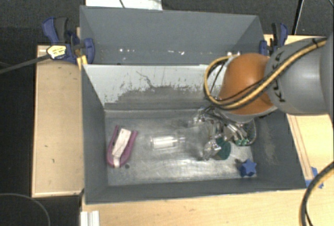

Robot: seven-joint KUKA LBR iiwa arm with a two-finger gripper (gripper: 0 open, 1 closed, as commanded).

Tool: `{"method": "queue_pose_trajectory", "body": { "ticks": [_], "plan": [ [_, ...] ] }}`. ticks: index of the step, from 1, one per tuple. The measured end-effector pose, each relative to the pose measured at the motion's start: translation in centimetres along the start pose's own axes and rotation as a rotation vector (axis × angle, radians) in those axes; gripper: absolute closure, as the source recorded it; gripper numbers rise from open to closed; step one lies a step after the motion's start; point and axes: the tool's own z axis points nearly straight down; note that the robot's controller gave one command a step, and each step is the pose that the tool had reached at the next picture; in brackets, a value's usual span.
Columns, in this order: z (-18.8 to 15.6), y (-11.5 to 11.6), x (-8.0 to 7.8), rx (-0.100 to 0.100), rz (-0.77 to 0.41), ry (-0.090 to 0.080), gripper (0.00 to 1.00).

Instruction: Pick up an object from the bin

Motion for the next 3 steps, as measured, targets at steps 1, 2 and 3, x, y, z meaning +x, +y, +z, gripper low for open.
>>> {"method": "queue_pose_trajectory", "body": {
  "ticks": [1,2,3],
  "plan": [
    [-1.8,8.1,-0.2,-0.002,0.224,-0.004,0.00],
    [-1.8,7.8,-0.2,0.001,0.226,-0.005,1.00],
    [-19.7,6.7,1.1,0.002,0.176,-0.014,1.00]
  ]
}}
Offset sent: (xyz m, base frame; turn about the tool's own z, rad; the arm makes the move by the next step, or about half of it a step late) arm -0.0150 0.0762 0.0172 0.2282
